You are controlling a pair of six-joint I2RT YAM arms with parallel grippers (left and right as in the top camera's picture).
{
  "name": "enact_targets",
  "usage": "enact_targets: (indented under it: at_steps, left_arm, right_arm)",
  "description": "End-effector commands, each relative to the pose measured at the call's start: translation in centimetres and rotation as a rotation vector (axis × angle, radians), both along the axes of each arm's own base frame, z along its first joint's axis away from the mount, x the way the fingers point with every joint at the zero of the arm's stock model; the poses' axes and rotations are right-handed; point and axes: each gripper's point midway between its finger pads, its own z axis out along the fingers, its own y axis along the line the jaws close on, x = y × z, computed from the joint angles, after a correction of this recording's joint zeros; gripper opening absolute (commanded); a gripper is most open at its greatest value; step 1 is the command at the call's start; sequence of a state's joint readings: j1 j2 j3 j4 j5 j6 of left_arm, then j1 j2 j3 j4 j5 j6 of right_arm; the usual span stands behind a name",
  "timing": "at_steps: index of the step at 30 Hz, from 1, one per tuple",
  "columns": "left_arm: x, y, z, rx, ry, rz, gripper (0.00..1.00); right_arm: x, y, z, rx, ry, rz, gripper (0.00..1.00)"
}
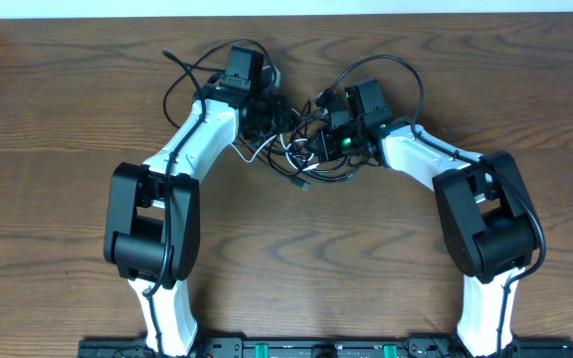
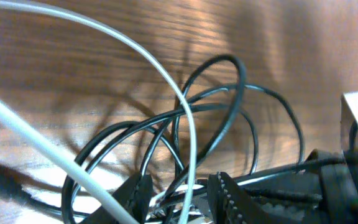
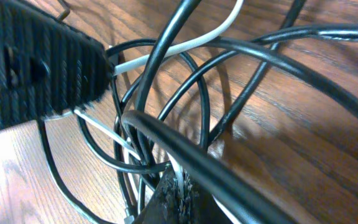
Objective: Untangle cables
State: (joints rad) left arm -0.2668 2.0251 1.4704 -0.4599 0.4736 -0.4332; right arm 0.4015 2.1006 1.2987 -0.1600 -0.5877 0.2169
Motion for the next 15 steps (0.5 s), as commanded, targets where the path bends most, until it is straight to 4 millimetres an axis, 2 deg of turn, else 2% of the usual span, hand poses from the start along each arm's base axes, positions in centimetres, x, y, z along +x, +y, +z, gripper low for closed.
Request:
enact_targets:
  at_steps: [1, 2, 5, 7, 9, 11, 15]
  left_arm:
    - [0.5, -0.1, 0.6, -0.105, 0.136, 0.233, 0.40]
    - [0.5, -0.2, 0.6, -0.124, 0.160, 0.264, 0.44]
    - [0.6, -1.5, 1.6, -0.215, 0.186, 0.264, 0.46]
    - [1.1, -2.7, 2.9, -0.279, 0.132, 0.180, 0.45]
    - [1.9, -3.0, 3.6, -0.264, 0.004, 0.059, 0.44]
    - [2.7, -1.9, 3.2, -0.177, -0.089, 0.012, 0.40]
    - [4.7, 3.3, 1.2, 0.143, -0.210, 0.052, 0.40]
  right_arm:
    - [0.6, 0.0, 2.1, 0.031, -0.026, -0.011, 0.01]
    - [0.6, 0.0, 2.1, 0.029, -0.026, -0.012, 0.01]
    - [0.7, -0.3, 1.8, 0.012, -0.025, -0.023, 0.01]
    - [0.7, -0.4, 1.7, 0.006, -0.024, -0.027, 0.01]
    - [0.7, -0.4, 1.7, 0.006, -0.024, -0.027, 0.01]
    - [0.7, -0.4, 1.7, 0.006, -0.023, -0.027, 0.01]
    - [0.7, -0.5, 1.7, 0.005, -0.022, -0.028, 0.01]
